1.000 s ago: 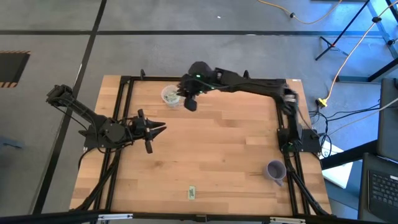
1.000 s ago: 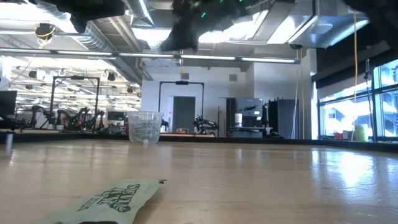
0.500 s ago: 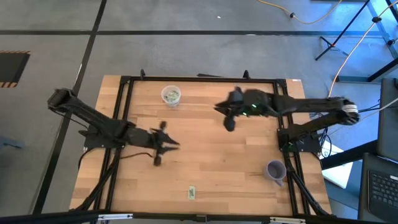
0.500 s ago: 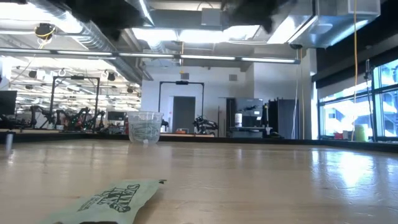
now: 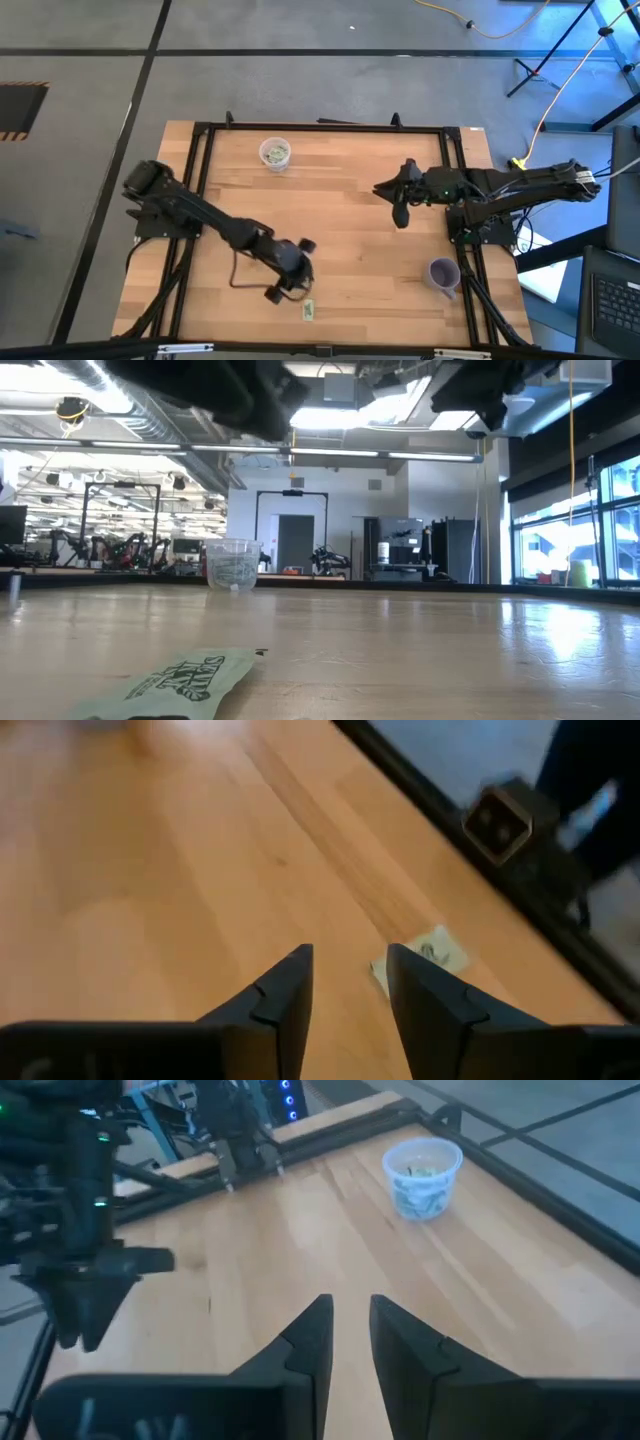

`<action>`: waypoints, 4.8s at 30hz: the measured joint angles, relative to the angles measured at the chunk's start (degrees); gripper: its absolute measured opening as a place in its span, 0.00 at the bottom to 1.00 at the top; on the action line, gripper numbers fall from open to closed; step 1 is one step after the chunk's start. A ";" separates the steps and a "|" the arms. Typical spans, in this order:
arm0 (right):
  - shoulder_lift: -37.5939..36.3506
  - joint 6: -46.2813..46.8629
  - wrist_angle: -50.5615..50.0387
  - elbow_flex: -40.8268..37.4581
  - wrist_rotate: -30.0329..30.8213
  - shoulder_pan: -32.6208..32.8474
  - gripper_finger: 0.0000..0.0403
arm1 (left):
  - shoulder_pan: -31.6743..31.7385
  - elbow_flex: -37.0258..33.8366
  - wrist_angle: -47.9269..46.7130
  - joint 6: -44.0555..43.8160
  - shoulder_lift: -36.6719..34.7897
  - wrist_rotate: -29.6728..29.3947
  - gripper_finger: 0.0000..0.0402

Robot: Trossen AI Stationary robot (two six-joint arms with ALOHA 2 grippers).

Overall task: Pick and place items into bin
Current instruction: Put the stevia packet into the transparent bin

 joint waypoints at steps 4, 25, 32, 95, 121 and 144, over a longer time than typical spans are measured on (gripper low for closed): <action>-0.65 0.00 -0.58 -1.73 -0.03 0.03 0.19 | -0.91 6.15 -5.68 1.36 7.36 0.20 0.29; -0.67 -6.07 -3.65 -1.82 -0.07 0.01 0.19 | -6.35 13.95 -9.74 -3.17 20.85 -2.06 0.22; -0.67 -6.27 -3.65 -1.82 -0.07 0.01 0.19 | -6.08 13.96 -10.53 -6.99 20.77 -2.06 0.16; -0.65 -11.93 -3.46 -1.80 -0.10 -2.17 0.19 | 21.55 18.13 -46.34 -18.14 -16.83 -17.53 0.01; -0.65 -11.82 2.62 -1.77 -0.07 -13.27 0.19 | 60.46 -0.21 -25.01 -4.43 -11.20 -9.68 0.01; -0.65 -11.87 2.56 -1.77 -0.07 -14.18 0.19 | 60.72 -0.14 -28.05 -9.87 -6.06 -11.02 0.07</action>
